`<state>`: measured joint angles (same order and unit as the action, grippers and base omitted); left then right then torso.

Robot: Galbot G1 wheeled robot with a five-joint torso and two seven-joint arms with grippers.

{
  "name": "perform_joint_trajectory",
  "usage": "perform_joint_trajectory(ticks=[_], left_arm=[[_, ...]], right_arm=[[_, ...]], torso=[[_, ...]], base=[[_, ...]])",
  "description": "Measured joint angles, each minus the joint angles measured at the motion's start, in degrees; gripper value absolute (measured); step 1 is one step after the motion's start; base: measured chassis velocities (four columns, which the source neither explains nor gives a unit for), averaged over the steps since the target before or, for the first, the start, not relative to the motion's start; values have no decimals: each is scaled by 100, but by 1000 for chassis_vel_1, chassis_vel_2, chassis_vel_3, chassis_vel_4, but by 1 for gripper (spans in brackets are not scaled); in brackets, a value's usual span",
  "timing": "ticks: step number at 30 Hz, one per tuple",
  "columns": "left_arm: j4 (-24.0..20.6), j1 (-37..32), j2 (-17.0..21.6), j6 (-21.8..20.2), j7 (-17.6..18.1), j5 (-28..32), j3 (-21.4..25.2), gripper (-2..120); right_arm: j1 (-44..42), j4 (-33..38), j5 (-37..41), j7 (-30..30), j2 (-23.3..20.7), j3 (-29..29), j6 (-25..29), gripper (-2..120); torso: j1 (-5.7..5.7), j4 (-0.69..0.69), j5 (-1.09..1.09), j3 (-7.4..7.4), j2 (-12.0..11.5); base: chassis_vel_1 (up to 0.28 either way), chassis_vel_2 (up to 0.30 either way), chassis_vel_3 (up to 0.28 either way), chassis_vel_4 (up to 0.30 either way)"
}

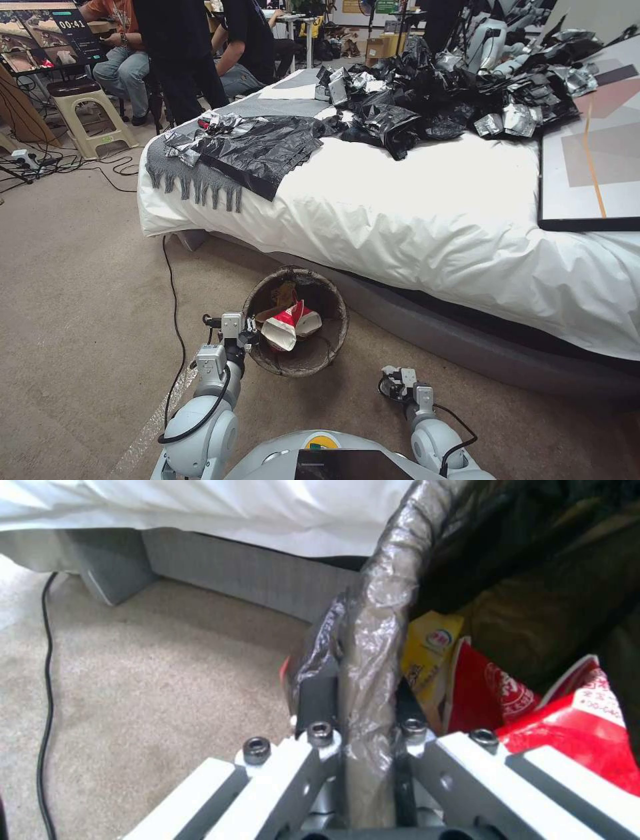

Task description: Pick up the trash bin, then pick up the garbage from the floor and place it into the trash bin.

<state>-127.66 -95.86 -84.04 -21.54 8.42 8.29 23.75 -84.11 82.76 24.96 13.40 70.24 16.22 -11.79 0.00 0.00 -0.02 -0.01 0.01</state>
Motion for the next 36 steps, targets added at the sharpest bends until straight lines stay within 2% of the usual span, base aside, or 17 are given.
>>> perform_joint_trajectory(ticks=[1,3,4,7,8,10,11,13,14,16,36], left_arm=[[0,0,0,0,0,0,0,0],[-10,1,11,2,1,0,3,0],[-10,1,11,2,1,0,3,0],[-13,3,14,4,0,1,3,0],[-13,3,14,4,0,1,3,0],[-13,7,10,5,1,1,-1,0],[-13,7,10,5,1,1,-1,0],[-13,19,9,5,0,1,-10,0],[-13,19,9,5,0,1,-10,0],[-13,27,10,5,1,1,-6,0],[-3,46,-9,6,2,14,10,0]], right_arm=[[0,0,0,0,0,0,0,57],[-2,-22,-60,-25,10,-3,46,46],[-2,-22,-60,-25,10,-3,46,46],[-3,-27,-102,-51,11,-15,72,29],[-3,-27,-102,-51,11,-15,72,29],[0,-36,-114,-50,4,-14,79,19],[0,-36,-114,-50,4,-14,79,19],[1,-48,-132,-55,-1,-15,95,10],[1,-48,-132,-55,-1,-15,95,10],[1,-72,-156,-60,-5,-8,124,0],[0,-108,-391,-141,5,39,381,0]], torso=[[0,0,0,0,0],[0,2,2,0,0],[0,2,2,0,0],[0,3,5,0,0],[0,3,5,0,0],[0,3,5,0,0],[0,3,5,0,0],[0,2,6,0,0],[0,2,6,0,0],[0,1,3,1,-1],[0,0,3,1,-1]], base=[[0,0,0,0],[0,0,0,0],[0,0,0,0],[0,0,0,0],[0,0,0,0],[0,0,0,0],[0,0,0,0],[0,0,0,0],[0,0,0,0],[0,0,0,0],[0,0,0,0]])
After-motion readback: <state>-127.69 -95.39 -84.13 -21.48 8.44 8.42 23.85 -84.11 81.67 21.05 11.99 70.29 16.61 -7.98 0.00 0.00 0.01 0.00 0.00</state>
